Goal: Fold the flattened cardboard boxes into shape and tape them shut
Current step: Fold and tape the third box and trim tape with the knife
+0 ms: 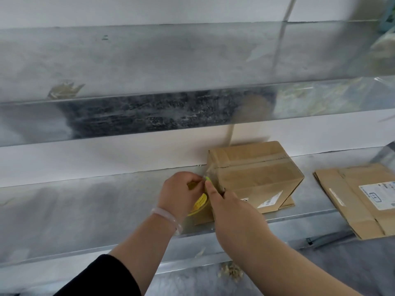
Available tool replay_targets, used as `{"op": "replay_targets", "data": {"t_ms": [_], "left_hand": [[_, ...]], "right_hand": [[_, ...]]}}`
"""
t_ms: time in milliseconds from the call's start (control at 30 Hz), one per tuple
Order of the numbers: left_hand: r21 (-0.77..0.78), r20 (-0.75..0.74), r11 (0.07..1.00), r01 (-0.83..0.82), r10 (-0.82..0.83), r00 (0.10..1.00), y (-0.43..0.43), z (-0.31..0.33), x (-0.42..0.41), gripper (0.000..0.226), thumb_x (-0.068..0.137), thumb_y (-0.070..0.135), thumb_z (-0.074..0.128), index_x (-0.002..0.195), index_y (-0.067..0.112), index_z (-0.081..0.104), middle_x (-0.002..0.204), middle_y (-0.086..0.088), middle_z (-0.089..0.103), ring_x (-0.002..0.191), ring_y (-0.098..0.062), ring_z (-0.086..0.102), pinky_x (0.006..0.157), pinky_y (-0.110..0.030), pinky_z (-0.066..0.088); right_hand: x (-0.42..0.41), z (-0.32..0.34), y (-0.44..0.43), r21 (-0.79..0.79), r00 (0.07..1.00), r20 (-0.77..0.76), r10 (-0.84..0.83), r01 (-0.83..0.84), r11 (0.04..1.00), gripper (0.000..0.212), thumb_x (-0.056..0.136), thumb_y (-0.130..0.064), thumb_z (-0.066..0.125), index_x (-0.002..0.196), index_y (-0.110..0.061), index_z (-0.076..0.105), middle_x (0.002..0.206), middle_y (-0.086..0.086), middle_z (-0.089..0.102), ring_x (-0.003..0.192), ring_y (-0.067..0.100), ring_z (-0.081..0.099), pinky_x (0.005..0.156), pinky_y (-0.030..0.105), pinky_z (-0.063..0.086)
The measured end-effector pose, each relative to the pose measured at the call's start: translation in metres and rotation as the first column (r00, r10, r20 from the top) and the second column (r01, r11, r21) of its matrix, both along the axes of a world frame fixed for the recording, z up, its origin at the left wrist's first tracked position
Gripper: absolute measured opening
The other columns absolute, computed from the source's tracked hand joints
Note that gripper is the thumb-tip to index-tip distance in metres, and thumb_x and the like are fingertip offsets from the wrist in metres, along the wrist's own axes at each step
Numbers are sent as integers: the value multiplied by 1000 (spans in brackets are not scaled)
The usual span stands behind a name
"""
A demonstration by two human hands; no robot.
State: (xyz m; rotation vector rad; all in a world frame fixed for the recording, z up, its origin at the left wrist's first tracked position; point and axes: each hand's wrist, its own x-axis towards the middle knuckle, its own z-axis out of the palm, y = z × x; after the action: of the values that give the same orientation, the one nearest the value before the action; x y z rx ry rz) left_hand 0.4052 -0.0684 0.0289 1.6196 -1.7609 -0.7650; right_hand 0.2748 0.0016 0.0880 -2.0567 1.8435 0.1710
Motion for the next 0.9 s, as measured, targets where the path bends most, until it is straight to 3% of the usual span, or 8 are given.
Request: {"op": "replay_targets", "data": {"t_ms": [67, 200, 333, 567, 800, 900], "left_hand": [[-18, -3, 1000, -10, 10, 1000, -1, -1, 1, 13, 84, 36, 67, 77, 28, 75, 72, 15, 68, 73, 0, 61, 67, -22, 49], [-60, 18, 998, 6, -4, 1000, -5, -4, 3, 9, 83, 33, 70, 82, 26, 75, 85, 13, 70, 84, -2, 62, 77, -24, 50], [-59, 28, 998, 17, -15, 999, -5, -1, 1, 7, 82, 31, 70, 81, 26, 75, 86, 14, 70, 86, -1, 62, 79, -24, 50], [17, -4, 1000, 23, -23, 1000, 1, 5, -3, 11, 82, 30, 68, 76, 26, 76, 75, 15, 70, 74, 4, 62, 71, -22, 52], [99, -81, 995, -34, 42, 996, 3, 7, -5, 9, 82, 26, 69, 78, 27, 77, 76, 15, 72, 78, 2, 64, 72, -18, 50], [165, -178, 979, -121, 150, 972, -1, 7, 3, 9, 80, 25, 72, 73, 28, 76, 73, 13, 72, 78, -2, 66, 73, -22, 51]], "right_hand": [[1, -1, -2, 8, 999, -33, -6, 6, 1000, 82, 96, -9, 39, 155, -33, -13, 127, 10, 45, 105, 30, 59, 79, 37, 47], [1, -3, -3, 28, 998, -60, -24, 25, 999, 83, 96, -8, 37, 153, -36, -17, 128, 10, 47, 108, 30, 59, 83, 39, 50], [-2, -6, -4, 16, 997, -72, -20, 21, 1000, 83, 97, -9, 38, 153, -35, -17, 129, 9, 45, 108, 30, 59, 83, 39, 49], [-5, -10, -2, -11, 997, -71, -4, 3, 1000, 85, 96, -8, 40, 153, -35, -17, 130, 6, 43, 107, 28, 60, 80, 37, 49], [-11, -16, 0, -63, 997, -67, 39, -43, 997, 84, 96, -9, 40, 154, -33, -16, 129, 6, 44, 104, 28, 61, 78, 35, 49], [-19, -17, 1, -46, 996, -69, 52, -55, 997, 83, 95, -7, 39, 155, -32, -12, 133, 6, 44, 108, 30, 61, 82, 37, 51]]}}
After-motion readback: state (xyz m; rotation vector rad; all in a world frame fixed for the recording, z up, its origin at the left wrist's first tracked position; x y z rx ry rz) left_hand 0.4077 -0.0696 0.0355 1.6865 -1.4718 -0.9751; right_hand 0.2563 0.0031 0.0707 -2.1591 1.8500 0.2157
